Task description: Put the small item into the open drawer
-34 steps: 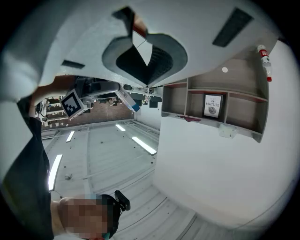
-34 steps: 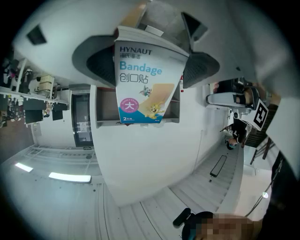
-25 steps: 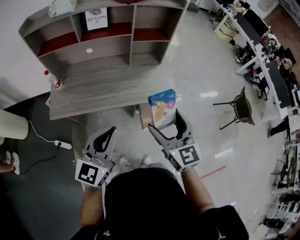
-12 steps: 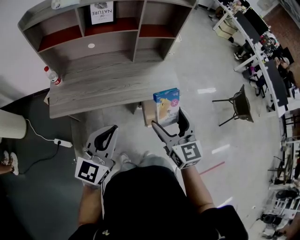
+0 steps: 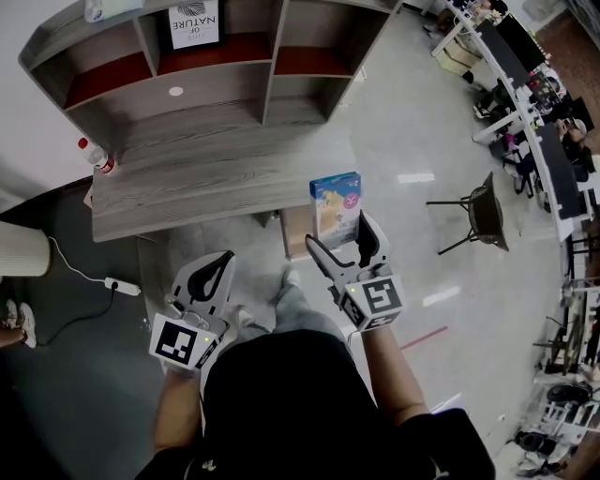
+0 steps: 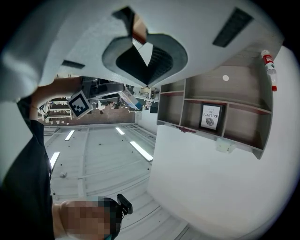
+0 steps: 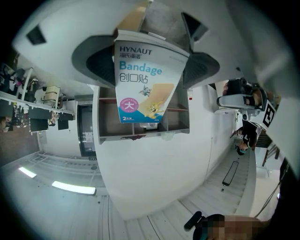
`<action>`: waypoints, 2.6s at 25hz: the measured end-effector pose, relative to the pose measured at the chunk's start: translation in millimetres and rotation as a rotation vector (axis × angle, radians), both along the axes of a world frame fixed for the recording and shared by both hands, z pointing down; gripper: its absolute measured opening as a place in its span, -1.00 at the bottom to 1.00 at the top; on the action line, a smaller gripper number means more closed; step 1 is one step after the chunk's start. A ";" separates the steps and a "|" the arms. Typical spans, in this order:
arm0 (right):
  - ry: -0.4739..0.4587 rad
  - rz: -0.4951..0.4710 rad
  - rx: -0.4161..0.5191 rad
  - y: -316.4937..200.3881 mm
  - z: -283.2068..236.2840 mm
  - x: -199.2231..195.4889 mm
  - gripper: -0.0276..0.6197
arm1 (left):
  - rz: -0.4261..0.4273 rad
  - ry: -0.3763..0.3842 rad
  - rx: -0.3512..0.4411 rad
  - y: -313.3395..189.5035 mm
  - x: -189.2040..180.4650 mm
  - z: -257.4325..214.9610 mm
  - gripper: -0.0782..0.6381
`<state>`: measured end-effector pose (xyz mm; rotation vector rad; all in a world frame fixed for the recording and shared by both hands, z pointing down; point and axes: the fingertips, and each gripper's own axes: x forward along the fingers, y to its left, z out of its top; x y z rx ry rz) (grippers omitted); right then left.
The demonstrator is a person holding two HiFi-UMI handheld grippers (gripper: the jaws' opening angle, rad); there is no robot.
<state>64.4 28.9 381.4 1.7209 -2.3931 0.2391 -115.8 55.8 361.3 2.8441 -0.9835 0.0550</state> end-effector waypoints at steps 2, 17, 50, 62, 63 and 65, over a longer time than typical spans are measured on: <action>-0.003 -0.016 -0.012 -13.0 5.5 10.3 0.51 | -0.017 -0.007 -0.010 -9.2 10.7 3.2 -0.79; -0.019 -0.183 -0.160 -103.6 72.4 85.4 0.51 | -0.209 -0.111 -0.082 -69.6 85.7 26.4 -0.78; 0.204 -0.317 -0.780 -18.2 394.6 63.4 0.51 | -0.245 -0.199 -0.251 -51.6 48.1 80.2 -0.78; 0.266 -0.288 -0.942 -23.1 479.0 72.6 0.39 | -0.301 -0.232 -0.313 -41.0 29.8 92.7 -0.78; 0.277 -0.285 -0.954 -23.9 485.1 74.8 0.39 | -0.301 -0.236 -0.312 -40.9 29.7 94.0 -0.79; 0.286 -0.274 -0.982 -23.9 496.2 78.3 0.39 | -0.301 -0.241 -0.318 -40.6 29.1 97.0 -0.78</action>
